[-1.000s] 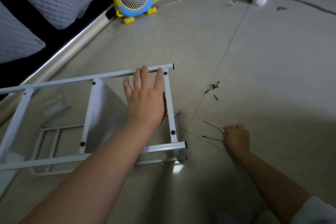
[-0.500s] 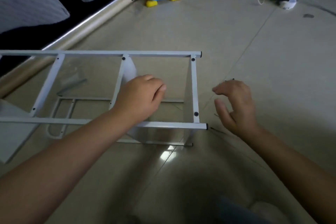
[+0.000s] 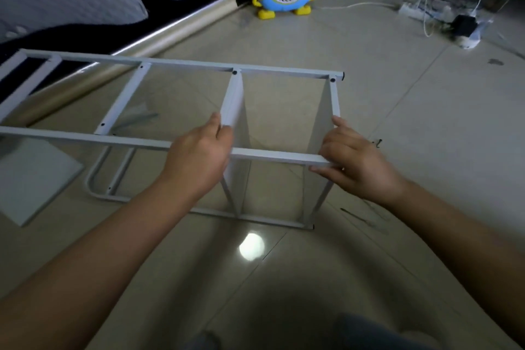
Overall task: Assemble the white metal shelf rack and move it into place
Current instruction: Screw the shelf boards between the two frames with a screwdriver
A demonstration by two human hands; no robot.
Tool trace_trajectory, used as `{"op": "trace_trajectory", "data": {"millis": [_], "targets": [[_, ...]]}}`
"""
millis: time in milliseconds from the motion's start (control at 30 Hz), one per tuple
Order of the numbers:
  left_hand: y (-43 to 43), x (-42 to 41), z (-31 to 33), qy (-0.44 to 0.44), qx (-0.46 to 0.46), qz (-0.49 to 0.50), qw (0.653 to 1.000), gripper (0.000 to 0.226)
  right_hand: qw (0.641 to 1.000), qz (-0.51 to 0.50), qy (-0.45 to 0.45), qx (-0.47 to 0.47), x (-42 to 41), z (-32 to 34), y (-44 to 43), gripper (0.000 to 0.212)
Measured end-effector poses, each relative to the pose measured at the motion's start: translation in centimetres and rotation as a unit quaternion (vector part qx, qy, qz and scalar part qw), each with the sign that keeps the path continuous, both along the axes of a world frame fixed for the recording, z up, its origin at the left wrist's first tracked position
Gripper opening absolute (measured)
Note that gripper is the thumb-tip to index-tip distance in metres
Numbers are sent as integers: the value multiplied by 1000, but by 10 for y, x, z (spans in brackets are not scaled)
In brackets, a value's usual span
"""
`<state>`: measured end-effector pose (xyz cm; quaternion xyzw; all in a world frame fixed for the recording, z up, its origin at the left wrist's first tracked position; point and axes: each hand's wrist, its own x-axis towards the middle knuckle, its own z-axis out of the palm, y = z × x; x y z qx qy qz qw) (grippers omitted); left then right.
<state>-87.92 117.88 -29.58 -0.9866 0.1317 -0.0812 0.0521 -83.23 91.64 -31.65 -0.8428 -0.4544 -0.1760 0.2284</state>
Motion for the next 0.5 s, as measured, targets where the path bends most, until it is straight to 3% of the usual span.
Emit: {"op": "trace_trajectory", "data": {"millis": [67,167,267,400,500], "targets": [[-9,16,21,32,26,-7,999,40,998,-6,60,-7,12,17,-4,52],[-26,62,46,55,43,14,997,28,983,-39,177,2,38,44,-14,33],[-48,112,60,103,15,50,993,31,950,-142,276,-17,69,57,-22,21],[-64,157,43,37,18,69,997,22,934,-215,286,16,103,47,-24,18],[-63,169,21,-96,-4,32,995,26,927,-260,268,40,130,33,-20,19]]}}
